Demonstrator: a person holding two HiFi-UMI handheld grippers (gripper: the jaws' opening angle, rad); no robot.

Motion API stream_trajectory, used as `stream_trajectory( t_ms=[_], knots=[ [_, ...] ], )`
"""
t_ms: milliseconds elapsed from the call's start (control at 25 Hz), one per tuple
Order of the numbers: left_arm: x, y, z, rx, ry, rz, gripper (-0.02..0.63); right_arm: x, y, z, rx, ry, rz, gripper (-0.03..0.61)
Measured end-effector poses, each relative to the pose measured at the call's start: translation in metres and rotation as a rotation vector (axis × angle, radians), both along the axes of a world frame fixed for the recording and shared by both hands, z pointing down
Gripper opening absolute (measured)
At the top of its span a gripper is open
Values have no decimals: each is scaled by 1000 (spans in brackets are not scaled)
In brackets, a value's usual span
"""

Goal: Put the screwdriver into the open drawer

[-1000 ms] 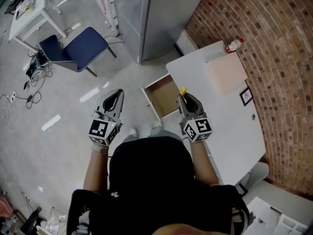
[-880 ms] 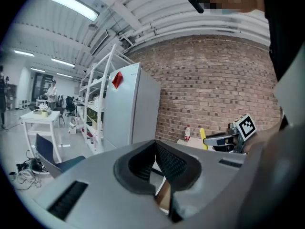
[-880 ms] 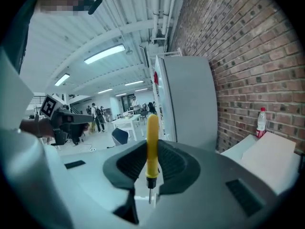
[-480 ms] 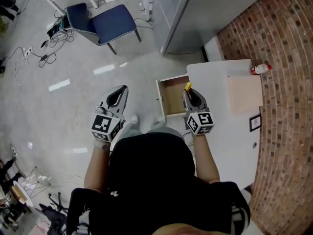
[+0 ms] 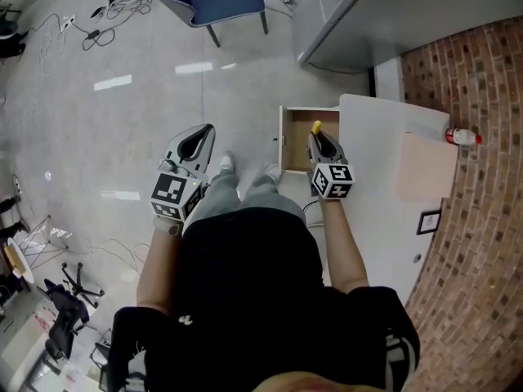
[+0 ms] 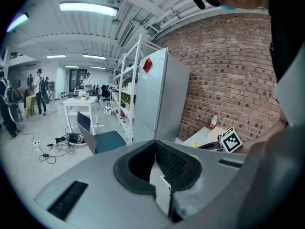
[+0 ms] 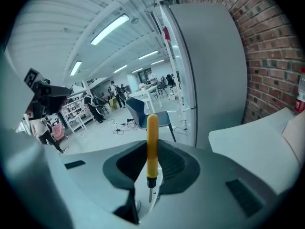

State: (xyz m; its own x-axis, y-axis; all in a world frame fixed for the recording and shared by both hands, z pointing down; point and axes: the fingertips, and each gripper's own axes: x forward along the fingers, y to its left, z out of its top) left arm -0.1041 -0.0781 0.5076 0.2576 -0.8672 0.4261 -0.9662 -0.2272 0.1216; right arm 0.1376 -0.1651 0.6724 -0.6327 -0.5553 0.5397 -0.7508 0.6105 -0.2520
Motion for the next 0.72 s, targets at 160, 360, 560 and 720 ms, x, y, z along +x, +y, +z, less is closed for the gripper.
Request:
stream_trajectory(
  t_ms=[160, 360, 560, 720],
  knots=[
    [-7, 18, 18, -54, 2, -41, 5, -5, 7, 49, -76, 40, -21, 77],
    [-13, 32, 40, -104, -2, -68, 5, -10, 16, 100, -152, 73, -42, 77],
    [-19, 51, 72, -175, -2, -91, 5, -14, 32, 151, -204, 121, -77, 77],
    [-25, 72, 100, -252, 16, -94, 5, -16, 48, 189, -253, 164, -81, 77]
  ],
)
